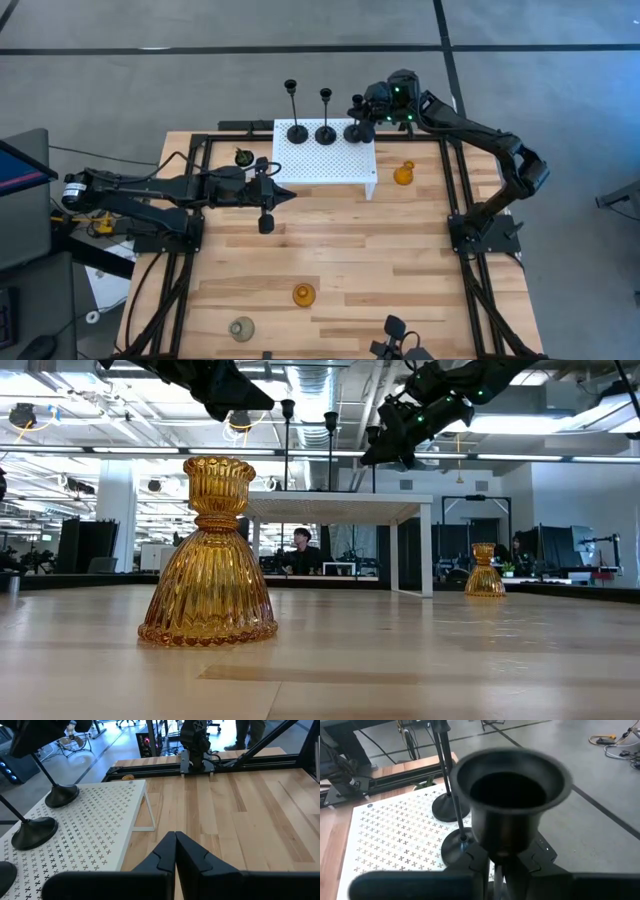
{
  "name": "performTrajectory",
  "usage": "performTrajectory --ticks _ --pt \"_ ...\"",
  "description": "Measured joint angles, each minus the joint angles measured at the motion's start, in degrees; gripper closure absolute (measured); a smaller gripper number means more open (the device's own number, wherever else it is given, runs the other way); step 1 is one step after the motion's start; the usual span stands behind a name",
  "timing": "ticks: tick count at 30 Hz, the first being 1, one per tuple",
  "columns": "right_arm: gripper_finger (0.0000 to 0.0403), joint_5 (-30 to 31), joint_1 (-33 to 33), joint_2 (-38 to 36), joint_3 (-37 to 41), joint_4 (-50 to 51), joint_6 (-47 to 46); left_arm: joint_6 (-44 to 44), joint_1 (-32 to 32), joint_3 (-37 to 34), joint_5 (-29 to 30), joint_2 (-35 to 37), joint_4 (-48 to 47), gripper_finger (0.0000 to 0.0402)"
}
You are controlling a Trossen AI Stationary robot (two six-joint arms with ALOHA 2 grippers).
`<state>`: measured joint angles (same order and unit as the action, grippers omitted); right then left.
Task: Pick & Place candle stick holders
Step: Put the black candle holder on the shelf aligned with the other black candle holders
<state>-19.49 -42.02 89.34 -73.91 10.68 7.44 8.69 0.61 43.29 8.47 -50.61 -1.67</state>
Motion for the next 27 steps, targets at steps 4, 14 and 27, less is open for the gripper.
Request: performTrajectory --ticks 4,14,27 --pt "0.0367 0.0 0.1 0.0 0.0 -0.8 0.0 0.0 0.0 0.0 0.0 0.0 0.0 0.0394" --pt "0.0344 -0.1 0.8 0.0 0.0 -0.8 0.0 0.0 0.0 0.0 0.0 0.0 0.0 0.0394" --pt "0.03 6.0 0.7 0.0 0.0 1.4 1.5 0.0 0.0 0.0 0.0 0.0 0.0 0.0394"
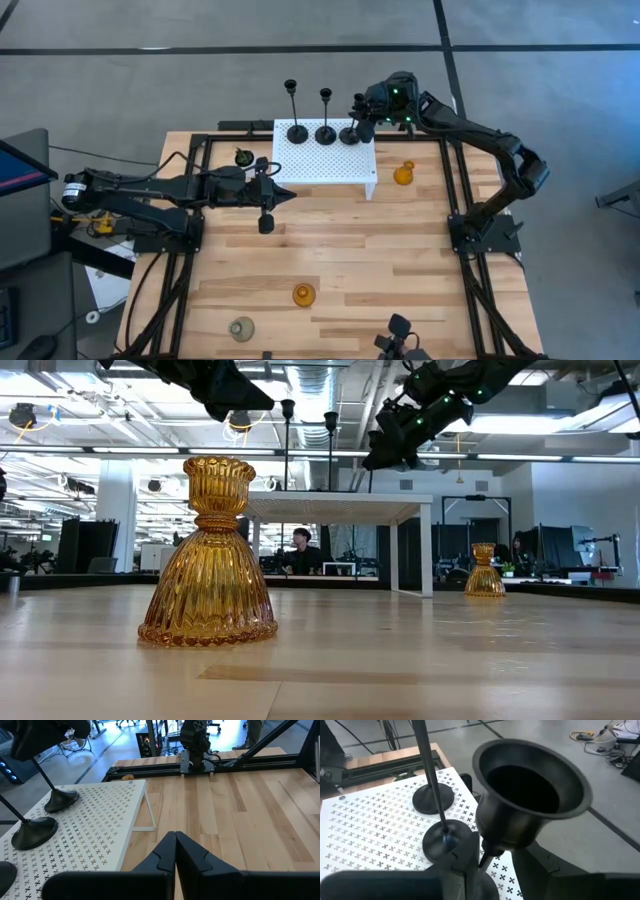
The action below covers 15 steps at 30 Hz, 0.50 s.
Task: Pick & Place candle stick holders
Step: Put the black candle holder on the shelf aligned with the other black candle holders
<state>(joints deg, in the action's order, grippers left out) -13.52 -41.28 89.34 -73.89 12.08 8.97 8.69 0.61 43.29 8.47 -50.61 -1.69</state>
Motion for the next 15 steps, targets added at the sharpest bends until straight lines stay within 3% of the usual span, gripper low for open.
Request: performTrajectory --ticks 8,15 --pt "0.0314 0.0 0.0 0.0 0.0 -0.3 0.6 0.0 0.0 0.0 0.0 0.0 0.0 0.0394" --pt "0.0386 0.0 0.0 0.0 0.0 -0.3 0.8 0.0 0.0 0.0 0.0 0.0 0.0 0.0394"
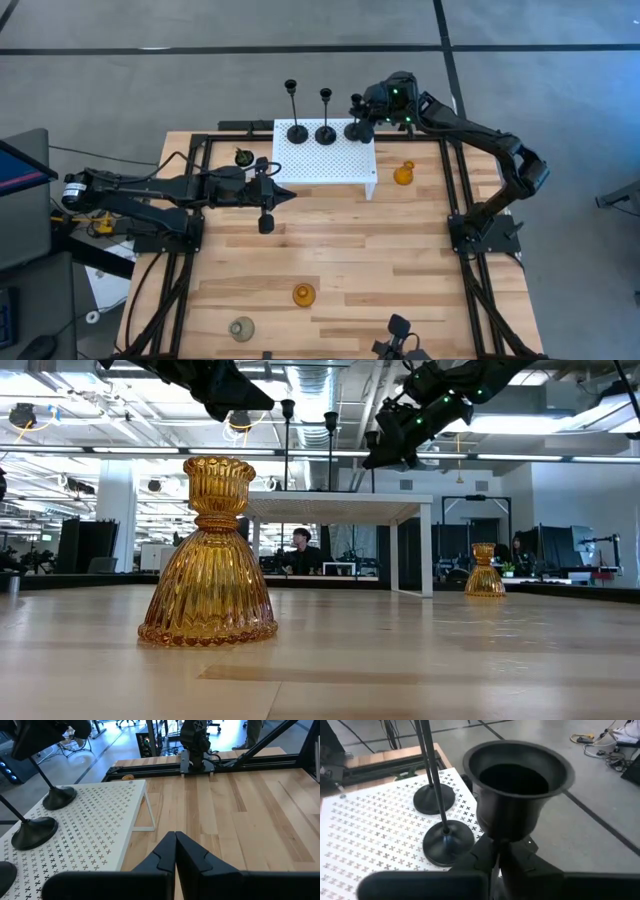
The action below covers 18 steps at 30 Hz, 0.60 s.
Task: Pick & Place candle stick holders
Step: Put the black candle holder on the shelf aligned with the other black candle holders
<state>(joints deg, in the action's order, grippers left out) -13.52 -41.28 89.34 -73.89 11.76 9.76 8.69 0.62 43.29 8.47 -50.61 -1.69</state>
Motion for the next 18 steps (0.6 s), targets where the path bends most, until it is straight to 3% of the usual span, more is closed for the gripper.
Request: performTrajectory --ticks 11,18 --pt "0.0396 -2.2 0.0 0.0 0.0 0.2 -0.3 0.0 0.0 0.0 0.0 0.0 0.0 0.0394" --pt "0.0352 -3.4 0.0 0.0 0.0 1.6 -1.2 0.0 0.0 0.0 0.0 0.0 0.0 0.0394"
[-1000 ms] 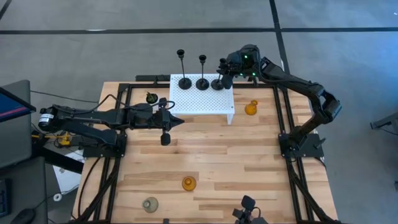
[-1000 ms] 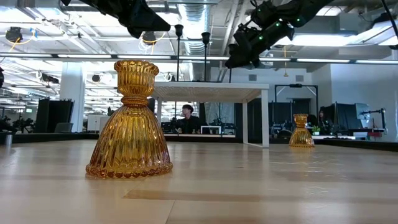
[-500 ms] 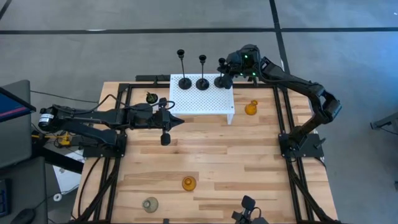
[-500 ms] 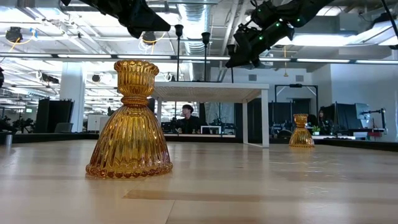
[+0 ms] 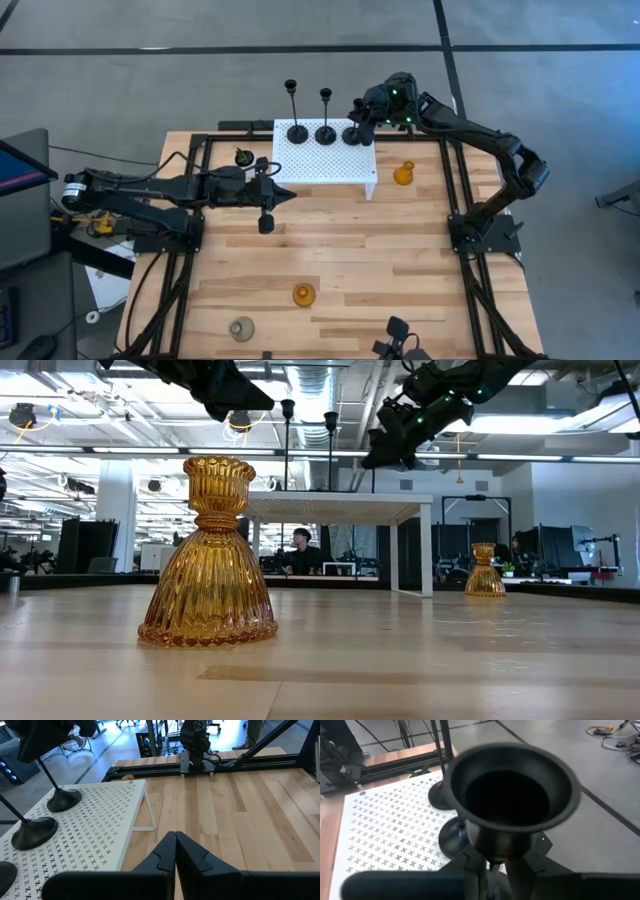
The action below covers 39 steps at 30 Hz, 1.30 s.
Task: Pick & Place candle stick holders
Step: Put the black candle holder on the shelf aligned with the other black candle holders, then put the top yellow glass candle holder on the shelf
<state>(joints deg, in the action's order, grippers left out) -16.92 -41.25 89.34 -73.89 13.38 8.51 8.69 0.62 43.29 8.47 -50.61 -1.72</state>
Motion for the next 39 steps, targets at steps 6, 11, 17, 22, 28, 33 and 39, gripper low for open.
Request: performTrajectory --ticks 6,11,17,22,28,33,39 --pt "0.035 0.4 -0.1 0.0 0.0 0.4 0.0 0.0 0.0 0.0 0.0 0.0 0.0 0.0394" --pt "0.0367 0.8 -0.2 0.0 0.0 0.4 0.0 0.0 0.0 0.0 0.0 0.0 0.0 0.0394" --pt "0.0381 0.9 -0.2 0.0 0.0 0.4 0.0 0.0 0.0 0.0 0.0 0.0 0.0 0.0394" --pt "0.037 0.8 -0.2 0.0 0.0 0.4 0.5 0.0 0.0 0.0 0.0 0.0 0.0 0.0394" --pt "0.0318 0.6 0.0 0.0 0.0 0.4 0.6 0.0 0.0 0.0 0.0 0.0 0.0 0.0394" --pt "0.0261 0.6 0.0 -0.1 0.0 2.5 0.6 0.0 0.0 0.0 0.0 0.0 0.0 0.0394" --pt "0.0212 0.7 -0.1 -3.0 0.0 7.6 2.4 0.0 0.0 0.0 0.0 0.0 0.0 0.0394"
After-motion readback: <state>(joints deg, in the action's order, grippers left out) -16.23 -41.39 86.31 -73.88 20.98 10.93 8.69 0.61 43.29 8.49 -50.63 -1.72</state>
